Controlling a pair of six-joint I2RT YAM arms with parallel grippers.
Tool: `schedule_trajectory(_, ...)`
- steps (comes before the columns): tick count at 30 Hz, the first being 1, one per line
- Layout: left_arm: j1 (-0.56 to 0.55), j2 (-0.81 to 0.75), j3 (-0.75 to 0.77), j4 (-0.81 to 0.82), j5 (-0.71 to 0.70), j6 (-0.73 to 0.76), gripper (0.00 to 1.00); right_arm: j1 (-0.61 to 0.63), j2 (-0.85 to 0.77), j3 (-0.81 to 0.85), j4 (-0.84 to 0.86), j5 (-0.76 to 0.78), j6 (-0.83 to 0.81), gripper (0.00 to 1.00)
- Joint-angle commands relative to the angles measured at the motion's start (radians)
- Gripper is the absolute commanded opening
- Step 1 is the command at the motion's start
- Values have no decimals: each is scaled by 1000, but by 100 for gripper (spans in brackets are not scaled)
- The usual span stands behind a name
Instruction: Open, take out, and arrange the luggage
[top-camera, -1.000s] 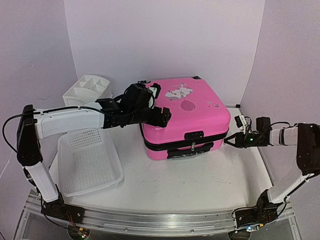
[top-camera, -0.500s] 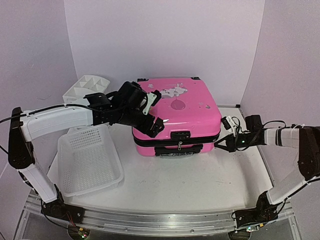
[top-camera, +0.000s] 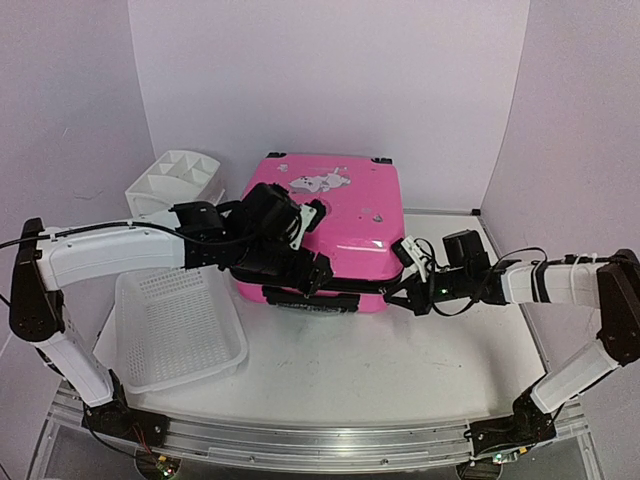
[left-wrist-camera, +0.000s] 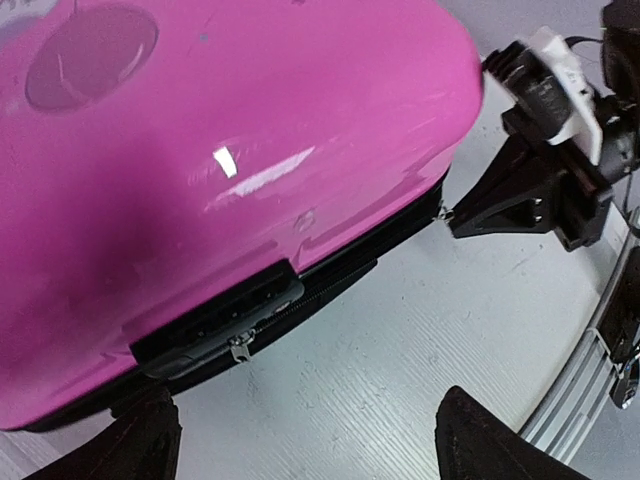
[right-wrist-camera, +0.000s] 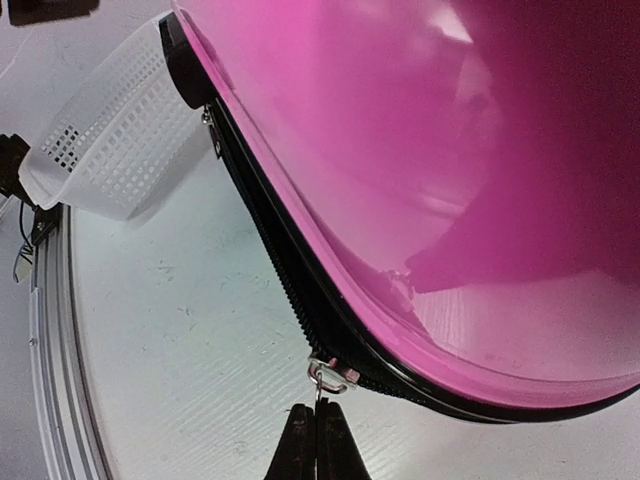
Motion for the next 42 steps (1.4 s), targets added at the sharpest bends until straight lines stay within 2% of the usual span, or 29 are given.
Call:
schedule_trajectory(1, 0, -53, -111, 110, -35, -231, 88, 30, -17, -20, -56, -9, 168, 0)
schedule_trajectory(4, -6, -89, -207, 153, -69, -472, 85, 31, -35, -23, -56, 13, 203, 0)
schedule_trajectory(8, -12, -145, -319, 271, -40, -758, 85, 37, -61, -34, -54, 27, 211, 0)
schedule_trajectory(10, -12, -147, -365, 349, -32, -869, 82, 39, -70, -37, -53, 34, 212, 0)
schedule_trajectory(17, -9, -33, -337, 403, 18, -1090, 74, 51, -107, -49, -51, 52, 215, 0)
schedule_trajectory(22, -10, 58, -399, 544, 47, -1288, 67, 56, -133, -60, -51, 57, 211, 0)
schedule_trajectory(27, -8, 125, -402, 597, -9, -1376, 60, 60, -159, -71, -53, 55, 205, 0)
schedule_trajectory(30, -4, 151, -392, 627, -39, -1366, 56, 60, -176, -79, -53, 54, 201, 0)
schedule_trajectory(35, -4, 196, -377, 668, -38, -1390, 59, 62, -194, -90, -53, 59, 205, 0)
schedule_trajectory(42, -4, 215, -391, 751, -165, -1429, 60, 79, -201, -100, -51, 66, 211, 0)
